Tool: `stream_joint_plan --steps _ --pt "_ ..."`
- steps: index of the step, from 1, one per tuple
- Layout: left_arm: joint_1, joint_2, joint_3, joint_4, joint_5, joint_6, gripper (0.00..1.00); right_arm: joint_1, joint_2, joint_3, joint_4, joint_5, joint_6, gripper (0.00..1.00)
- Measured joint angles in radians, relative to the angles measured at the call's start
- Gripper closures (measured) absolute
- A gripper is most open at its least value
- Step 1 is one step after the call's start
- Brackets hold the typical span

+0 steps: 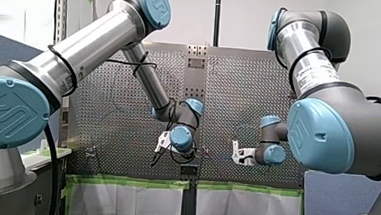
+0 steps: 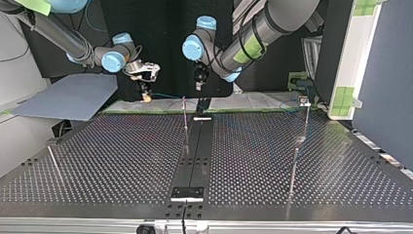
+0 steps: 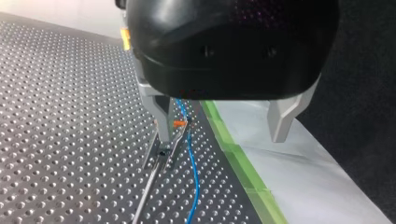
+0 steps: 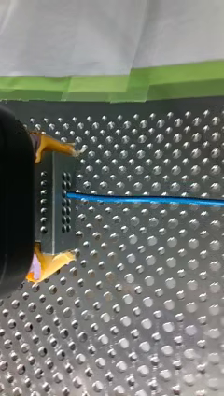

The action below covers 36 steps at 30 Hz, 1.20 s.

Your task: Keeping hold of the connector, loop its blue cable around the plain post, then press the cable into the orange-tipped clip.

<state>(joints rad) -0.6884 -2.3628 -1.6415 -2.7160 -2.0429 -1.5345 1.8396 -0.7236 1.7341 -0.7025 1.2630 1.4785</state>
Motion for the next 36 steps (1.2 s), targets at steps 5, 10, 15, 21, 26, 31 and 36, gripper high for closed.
stream_joint_plan --steps 5,10,15,21,26,31,36 --pt "0.0 0.0 0.0 -0.002 0.003 -0.028 0.01 0.011 0.0 0.016 0.007 -0.001 -0.031 0.89" --pt "-0.001 0.0 0.0 -0.002 0.006 -0.037 0.01 0.022 -0.001 0.029 0.008 -0.001 -0.047 0.89" --pt "-0.001 0.0 0.0 -0.004 0.022 -0.038 0.01 0.033 -0.001 0.04 0.014 -0.006 -0.073 0.89" --pt "-0.003 0.0 0.0 -0.007 0.075 -0.037 0.01 0.032 -0.012 0.085 -0.029 -0.016 -0.079 0.89" --pt "0.003 0.0 0.003 -0.043 0.089 -0.069 0.01 0.027 -0.052 0.131 -0.075 -0.019 -0.057 0.89" --pt "0.008 0.0 0.005 -0.078 0.082 -0.113 0.01 0.027 -0.096 0.156 -0.098 -0.018 -0.017 0.89" --pt "0.01 0.0 0.006 -0.083 0.064 -0.155 0.01 0.032 -0.129 0.173 -0.116 -0.017 0.027 0.89"
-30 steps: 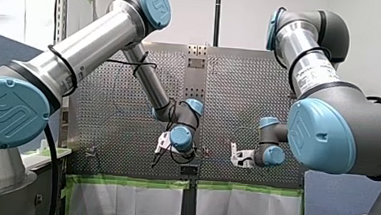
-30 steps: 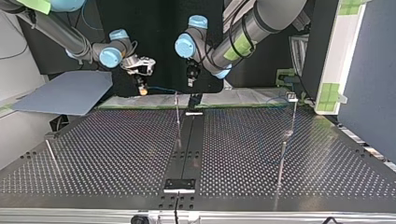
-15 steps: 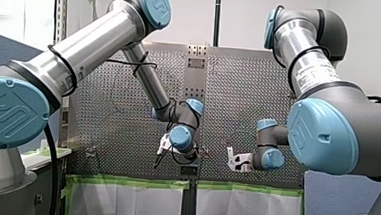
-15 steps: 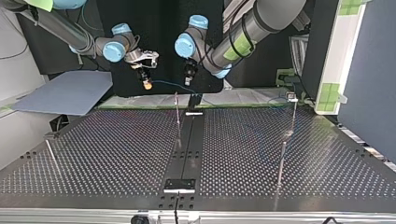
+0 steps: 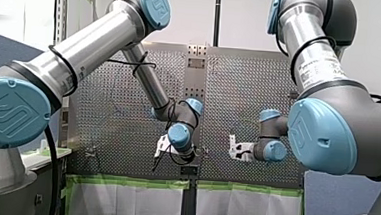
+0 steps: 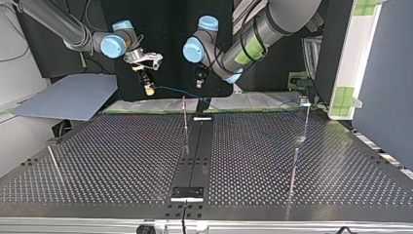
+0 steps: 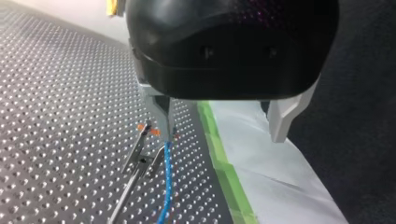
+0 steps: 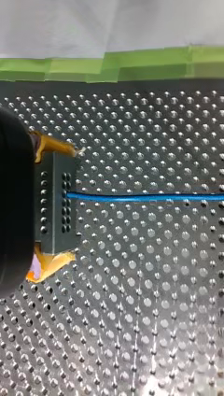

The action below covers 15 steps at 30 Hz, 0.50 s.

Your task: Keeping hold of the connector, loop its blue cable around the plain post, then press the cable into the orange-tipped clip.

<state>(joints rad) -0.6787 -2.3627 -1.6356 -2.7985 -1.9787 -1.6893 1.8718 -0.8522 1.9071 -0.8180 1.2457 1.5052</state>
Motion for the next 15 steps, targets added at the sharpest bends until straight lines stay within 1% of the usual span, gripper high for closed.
stream_joint_plan --steps 2,8,12,15 --pt "0.0 0.0 0.0 0.004 -0.002 -0.015 0.01 0.003 -0.004 0.006 -0.005 0.0 0.009 0.89" --pt "0.002 0.0 0.0 0.041 -0.003 -0.066 0.01 0.008 -0.006 0.012 -0.009 0.002 0.027 0.89" --pt "0.004 0.0 0.0 0.067 0.001 -0.1 0.01 0.014 -0.006 0.017 -0.01 0.002 0.029 0.89" --pt "0.008 0.0 0.0 0.077 0.012 -0.114 0.01 0.018 -0.006 0.024 -0.016 0.003 0.028 0.89"
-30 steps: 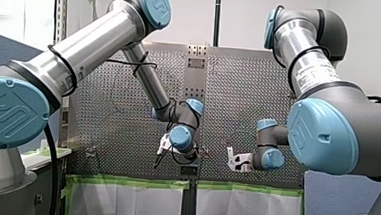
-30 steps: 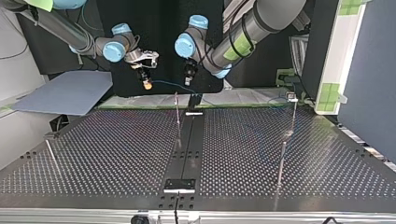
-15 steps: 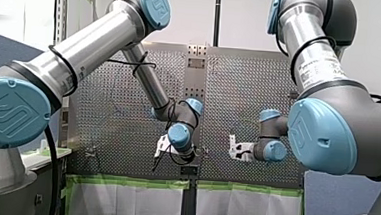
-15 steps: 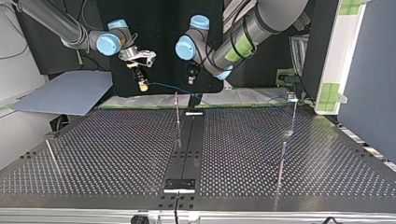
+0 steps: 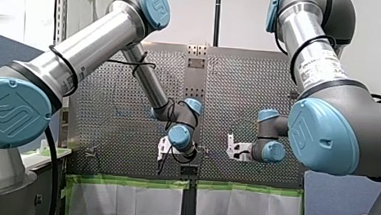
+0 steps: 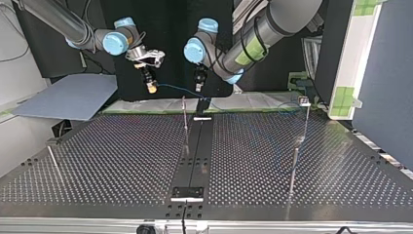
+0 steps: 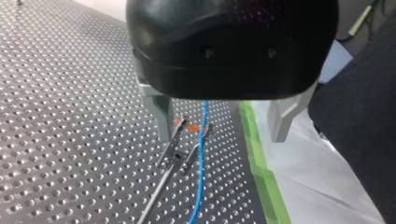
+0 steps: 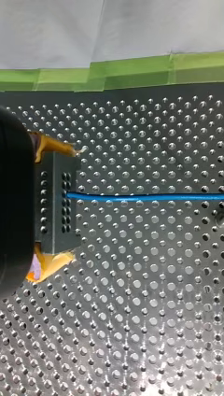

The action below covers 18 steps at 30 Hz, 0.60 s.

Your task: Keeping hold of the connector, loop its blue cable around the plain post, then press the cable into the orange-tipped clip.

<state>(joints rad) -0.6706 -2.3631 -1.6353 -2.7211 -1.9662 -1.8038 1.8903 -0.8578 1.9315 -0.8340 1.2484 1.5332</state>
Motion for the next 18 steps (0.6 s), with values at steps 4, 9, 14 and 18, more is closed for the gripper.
stream_joint_plan --steps 4,9,14,18 --pt "0.009 0.0 0.0 0.005 0.026 -0.009 0.01 0.005 0.0 0.004 -0.004 0.0 -0.002 0.89" --pt "0.019 -0.001 0.0 0.004 0.065 -0.015 0.01 0.008 0.0 0.011 -0.014 -0.006 -0.005 0.89" --pt "0.033 -0.001 -0.001 0.006 0.092 -0.025 0.01 0.008 -0.001 0.021 -0.04 -0.037 -0.005 0.89" --pt "0.045 -0.001 -0.001 0.013 0.119 -0.043 0.01 0.007 -0.001 0.024 -0.049 -0.071 -0.004 0.89"
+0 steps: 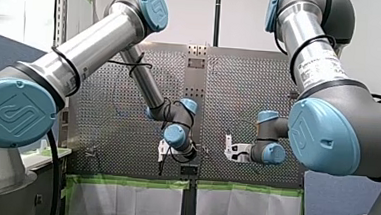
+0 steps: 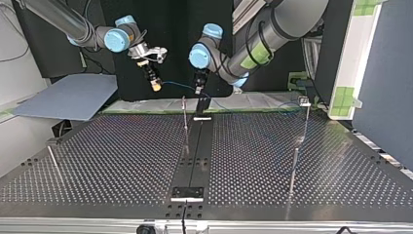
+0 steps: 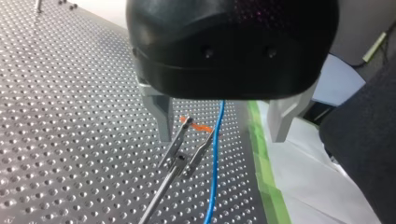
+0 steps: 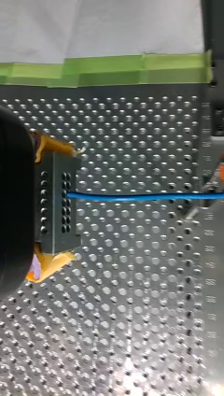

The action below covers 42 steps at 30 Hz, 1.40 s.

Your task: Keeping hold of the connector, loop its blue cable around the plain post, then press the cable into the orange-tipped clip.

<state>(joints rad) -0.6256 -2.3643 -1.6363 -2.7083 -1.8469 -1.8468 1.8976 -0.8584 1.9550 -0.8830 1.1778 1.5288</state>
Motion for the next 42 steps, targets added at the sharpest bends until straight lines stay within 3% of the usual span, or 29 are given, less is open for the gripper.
stream_joint_plan --steps 5,8,26,31,35,42 --pt "0.016 -0.008 0.001 0.005 0.019 -0.018 0.01 -0.003 0.0 0.0 -0.004 -0.046 0.001 0.89" --pt "0.027 -0.03 0.003 0.01 0.033 -0.028 0.01 -0.003 0.0 0.0 -0.005 -0.056 0.002 0.89" --pt "0.063 -0.056 0.013 0.082 0.044 -0.06 0.01 -0.006 0.0 0.0 -0.012 -0.064 0.021 0.89" --pt "0.067 -0.057 0.014 0.09 0.055 -0.057 0.01 -0.006 0.0 0.0 -0.012 -0.063 0.026 0.89" --pt "0.069 -0.055 0.015 0.068 0.038 -0.032 0.01 -0.007 0.0 0.0 -0.013 -0.057 0.041 0.89" --pt "0.063 -0.05 0.026 0.002 -0.025 0.034 0.01 -0.009 0.004 0.0 -0.021 -0.004 0.056 0.89"
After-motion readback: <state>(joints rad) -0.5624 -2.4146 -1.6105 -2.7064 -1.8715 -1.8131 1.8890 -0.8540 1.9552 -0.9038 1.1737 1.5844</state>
